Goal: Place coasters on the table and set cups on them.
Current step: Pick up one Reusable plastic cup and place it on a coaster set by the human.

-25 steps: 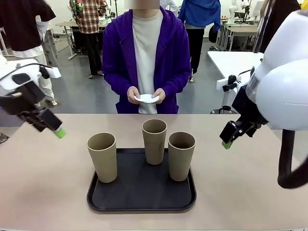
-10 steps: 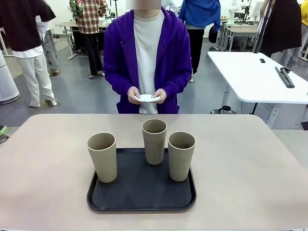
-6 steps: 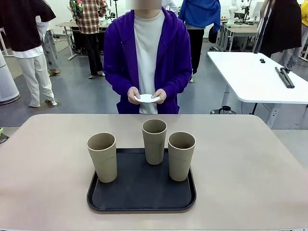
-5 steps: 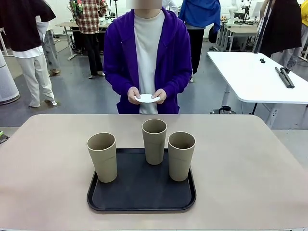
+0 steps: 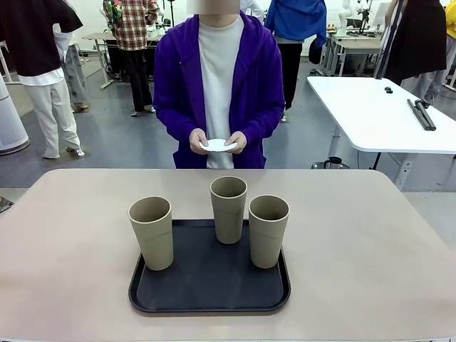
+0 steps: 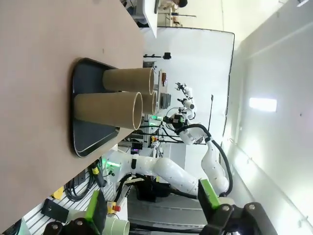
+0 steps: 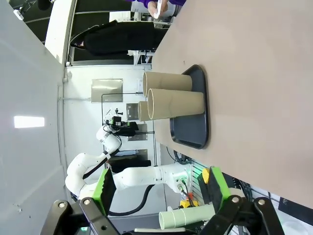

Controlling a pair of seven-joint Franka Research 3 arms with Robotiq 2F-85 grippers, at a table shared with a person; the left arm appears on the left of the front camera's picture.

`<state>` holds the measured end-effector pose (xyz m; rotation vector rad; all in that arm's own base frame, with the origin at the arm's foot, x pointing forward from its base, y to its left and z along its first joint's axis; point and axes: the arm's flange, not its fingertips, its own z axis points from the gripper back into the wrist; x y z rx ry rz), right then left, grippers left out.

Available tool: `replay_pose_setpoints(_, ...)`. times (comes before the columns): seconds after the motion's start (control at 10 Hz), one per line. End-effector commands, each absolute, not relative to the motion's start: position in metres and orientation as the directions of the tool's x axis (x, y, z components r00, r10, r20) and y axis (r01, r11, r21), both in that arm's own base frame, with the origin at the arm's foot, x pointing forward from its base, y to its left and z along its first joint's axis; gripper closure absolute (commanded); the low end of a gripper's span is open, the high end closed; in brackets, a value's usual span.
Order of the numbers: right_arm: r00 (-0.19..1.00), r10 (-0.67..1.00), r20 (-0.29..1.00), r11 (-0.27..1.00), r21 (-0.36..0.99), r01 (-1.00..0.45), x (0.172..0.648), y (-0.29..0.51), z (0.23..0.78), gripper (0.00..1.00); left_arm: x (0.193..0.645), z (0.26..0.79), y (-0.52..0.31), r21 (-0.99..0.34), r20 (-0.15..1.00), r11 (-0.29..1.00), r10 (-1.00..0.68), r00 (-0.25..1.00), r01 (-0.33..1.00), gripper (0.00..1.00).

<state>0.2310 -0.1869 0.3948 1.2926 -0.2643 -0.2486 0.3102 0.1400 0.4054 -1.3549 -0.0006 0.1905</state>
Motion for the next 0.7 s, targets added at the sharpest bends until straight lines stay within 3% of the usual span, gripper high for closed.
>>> replay_pose_setpoints(0.0,0.944,-0.327,0.048,0.254,0.966,0.039,0.2322,-0.1864,0.3942,0.00,0.3120,0.4067,0.1390,-0.973,-0.096,0.196,0.120,0.988,-0.119,0.00)
replay_pose_setpoints(0.6,0.944,-0.327,0.048,0.254,0.966,0.039,0.2322,-0.1864,0.3942,0.00,0.3120,0.4067,0.1390,-0.973,-0.096,0.196,0.120,0.988,-0.119,0.00)
